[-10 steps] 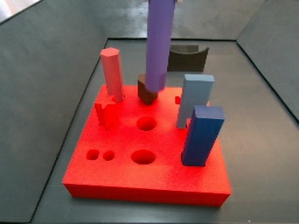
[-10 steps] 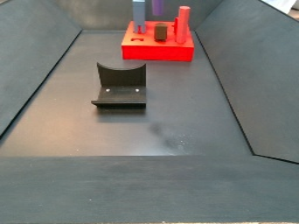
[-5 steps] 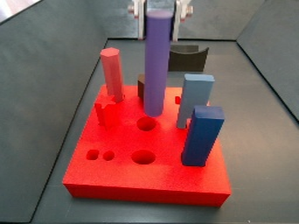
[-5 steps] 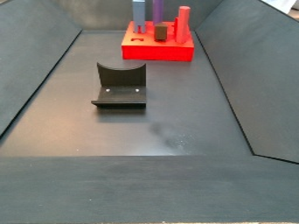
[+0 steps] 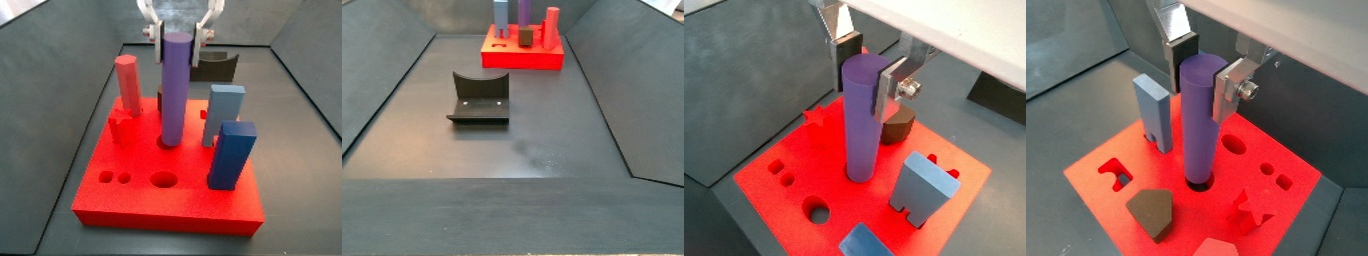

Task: Pick up the round object. Move up. Move to above the board. Insert the round object.
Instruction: Insert the round object.

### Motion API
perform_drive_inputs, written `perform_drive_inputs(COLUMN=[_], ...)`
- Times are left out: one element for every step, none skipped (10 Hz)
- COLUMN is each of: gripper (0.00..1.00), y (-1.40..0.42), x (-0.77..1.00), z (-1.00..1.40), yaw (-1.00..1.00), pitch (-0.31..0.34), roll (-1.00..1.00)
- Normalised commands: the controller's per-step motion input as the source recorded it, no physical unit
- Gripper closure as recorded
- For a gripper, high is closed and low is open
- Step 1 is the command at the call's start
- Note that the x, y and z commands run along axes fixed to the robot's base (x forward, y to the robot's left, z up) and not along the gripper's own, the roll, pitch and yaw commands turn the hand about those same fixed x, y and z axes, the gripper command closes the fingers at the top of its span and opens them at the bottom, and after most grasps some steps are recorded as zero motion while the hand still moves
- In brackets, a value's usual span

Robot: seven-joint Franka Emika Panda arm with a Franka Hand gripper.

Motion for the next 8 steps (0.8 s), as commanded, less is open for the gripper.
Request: perform_drive_inputs(gripper=[1.0, 1.0, 1.0, 1.0, 1.0, 1.0, 1.0, 1.0], y=[0.0, 0.0, 0.0, 0.0, 0.0, 0.0, 0.0, 0.0], x=[-0.12, -0.07, -0.01, 0.0, 0.0, 0.0, 0.06, 0.03], z=[-0.07, -0.09, -0.12, -0.16, -0.2, -0.24, -0.27, -0.25], yaw=[0.02, 0.03, 0.03, 0.03, 0.01, 0.0, 0.0, 0.0], pitch=[-0.046, -0.027, -0.013, -0.01, -0.017, -0.013, 0.0, 0.0], roll=[0.0, 0.0, 0.0, 0.0, 0.0, 0.0, 0.0, 0.0])
